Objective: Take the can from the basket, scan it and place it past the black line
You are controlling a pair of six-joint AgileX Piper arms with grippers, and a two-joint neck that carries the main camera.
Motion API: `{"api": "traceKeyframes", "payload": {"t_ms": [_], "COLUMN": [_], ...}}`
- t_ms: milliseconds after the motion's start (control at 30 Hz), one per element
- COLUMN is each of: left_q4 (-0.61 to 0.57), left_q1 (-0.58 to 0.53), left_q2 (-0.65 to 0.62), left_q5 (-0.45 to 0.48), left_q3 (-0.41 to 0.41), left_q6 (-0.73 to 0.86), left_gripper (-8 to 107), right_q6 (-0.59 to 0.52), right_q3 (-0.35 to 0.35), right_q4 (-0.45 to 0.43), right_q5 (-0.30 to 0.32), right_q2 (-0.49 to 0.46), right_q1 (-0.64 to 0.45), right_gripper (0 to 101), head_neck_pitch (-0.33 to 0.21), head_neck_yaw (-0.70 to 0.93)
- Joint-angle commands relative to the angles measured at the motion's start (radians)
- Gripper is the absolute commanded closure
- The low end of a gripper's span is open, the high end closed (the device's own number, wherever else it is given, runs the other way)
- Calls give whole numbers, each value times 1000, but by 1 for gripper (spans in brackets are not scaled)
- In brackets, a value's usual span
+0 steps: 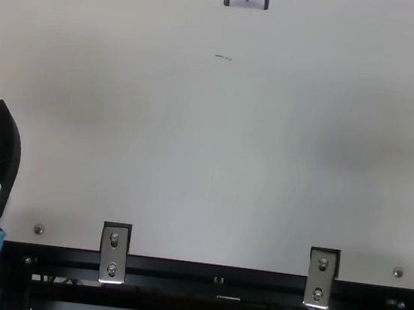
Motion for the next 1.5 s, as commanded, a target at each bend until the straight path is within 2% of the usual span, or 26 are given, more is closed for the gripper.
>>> {"api": "traceKeyframes", "payload": {"t_ms": [0, 233, 567, 1000, 1200, 1467], "left_q4": [0, 14, 95, 122, 84, -65], "left_q1": [3, 8, 18, 33, 91, 227], "left_q2": [9, 76, 179, 257, 320, 442], "left_q5": [-2, -15, -63, -140, -190, -265], "left_q3": [-6, -64, -141, -172, -188, -237], "left_q6": [-5, -56, -147, -168, -145, -18], "left_gripper": [9, 9, 9, 9, 9, 9], "right_q6": [0, 0, 0, 0, 0, 0], "right_q3": [0, 0, 0, 0, 0, 0], "right_q4": [0, 0, 0, 0, 0, 0], "right_q5": [0, 0, 0, 0, 0, 0], "right_q2": [0, 0, 0, 0, 0, 0], "right_q1": [0, 0, 0, 0, 0, 0], "right_gripper": [0, 0, 0, 0, 0, 0], "head_neck_pitch": [-28, -28, -28, -28, -28, -28], "head_neck_yaw": [16, 16, 16, 16, 16, 16]}}
